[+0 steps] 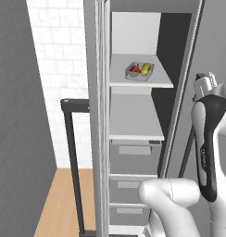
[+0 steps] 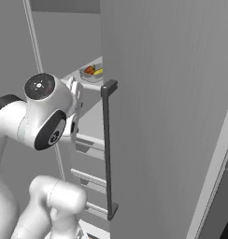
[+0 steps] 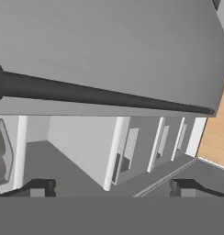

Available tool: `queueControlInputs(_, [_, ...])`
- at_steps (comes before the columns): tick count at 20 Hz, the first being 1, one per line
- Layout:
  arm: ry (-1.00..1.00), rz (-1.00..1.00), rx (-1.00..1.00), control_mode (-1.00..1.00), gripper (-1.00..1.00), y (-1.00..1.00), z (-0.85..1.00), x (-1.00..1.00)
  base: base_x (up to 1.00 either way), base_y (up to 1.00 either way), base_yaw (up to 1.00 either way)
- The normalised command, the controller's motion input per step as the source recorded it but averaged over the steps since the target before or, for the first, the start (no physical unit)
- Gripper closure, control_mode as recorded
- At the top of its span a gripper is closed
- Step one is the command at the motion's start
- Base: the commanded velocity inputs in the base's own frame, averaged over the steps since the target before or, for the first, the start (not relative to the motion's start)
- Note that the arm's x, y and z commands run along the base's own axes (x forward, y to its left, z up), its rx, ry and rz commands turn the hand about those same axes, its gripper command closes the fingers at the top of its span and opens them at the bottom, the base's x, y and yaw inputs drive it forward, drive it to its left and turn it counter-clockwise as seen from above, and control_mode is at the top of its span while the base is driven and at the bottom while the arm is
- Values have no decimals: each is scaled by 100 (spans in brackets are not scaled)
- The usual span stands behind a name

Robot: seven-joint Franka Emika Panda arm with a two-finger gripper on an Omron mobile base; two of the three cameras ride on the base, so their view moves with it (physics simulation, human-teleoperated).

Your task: Take the meat container that has the fish and place it on the second highest rack of the freezer. Then take the vegetable container that has the bell pepper and cucumber and place it on the highest rack of the freezer.

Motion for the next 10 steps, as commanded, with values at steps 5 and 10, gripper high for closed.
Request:
queueControlInputs(5, [-2,-5,-5,-100,-100,-2,-9,-45,0,0,0])
queueControlInputs(10, [-2,0,0,-100,-100,0,0,-60,0,0,0])
